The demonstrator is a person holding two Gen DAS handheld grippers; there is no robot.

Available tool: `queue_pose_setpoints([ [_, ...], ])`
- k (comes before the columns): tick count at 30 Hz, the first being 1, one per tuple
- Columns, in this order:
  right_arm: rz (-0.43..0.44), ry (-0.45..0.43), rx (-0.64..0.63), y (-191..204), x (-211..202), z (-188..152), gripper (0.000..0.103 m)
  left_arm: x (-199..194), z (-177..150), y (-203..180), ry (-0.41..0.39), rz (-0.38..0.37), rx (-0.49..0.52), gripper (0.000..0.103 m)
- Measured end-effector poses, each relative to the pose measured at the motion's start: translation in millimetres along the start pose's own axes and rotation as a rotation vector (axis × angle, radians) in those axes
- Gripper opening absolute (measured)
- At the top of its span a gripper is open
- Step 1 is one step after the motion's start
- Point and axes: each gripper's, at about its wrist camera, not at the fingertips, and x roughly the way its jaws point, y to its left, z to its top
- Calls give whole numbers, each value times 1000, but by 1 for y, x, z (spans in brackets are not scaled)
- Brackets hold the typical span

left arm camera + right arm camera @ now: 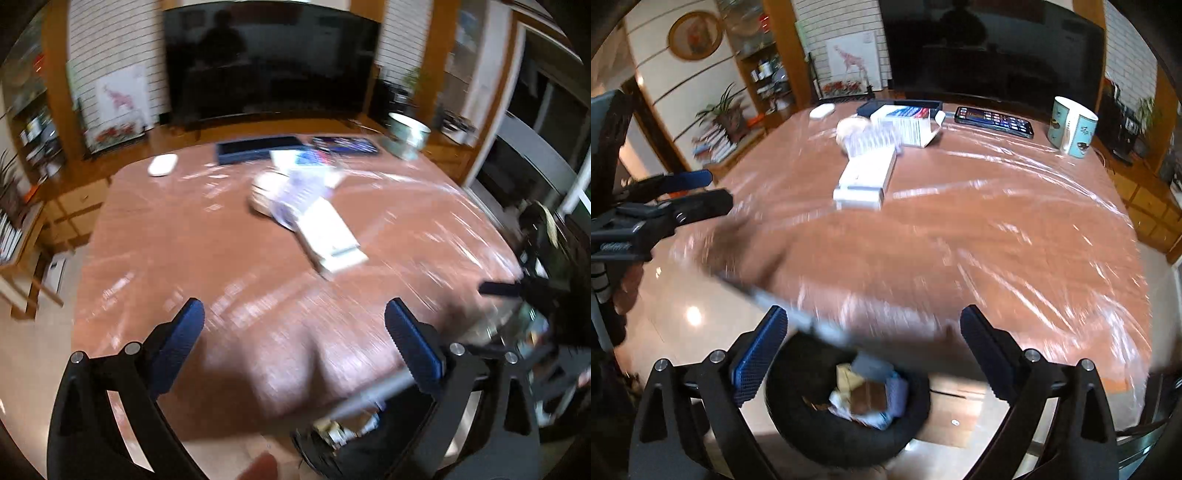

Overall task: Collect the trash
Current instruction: 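Move both tools back over the table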

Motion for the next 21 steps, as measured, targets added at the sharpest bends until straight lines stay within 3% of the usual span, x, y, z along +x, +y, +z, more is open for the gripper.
queue_pose_setpoints([
  [2,-10,3,21,5,15,18,94,17,15,13,15,57,-26,99],
  [6,-29,20,40,13,43,48,93,52,38,31,45,61,-21,99],
  [13,-72,72,21,25,91,81,91,89,67,46,84,1,9,97],
  [21,-100,99,59,20,120,97,76,128,87,47,144,-64,46,70],
])
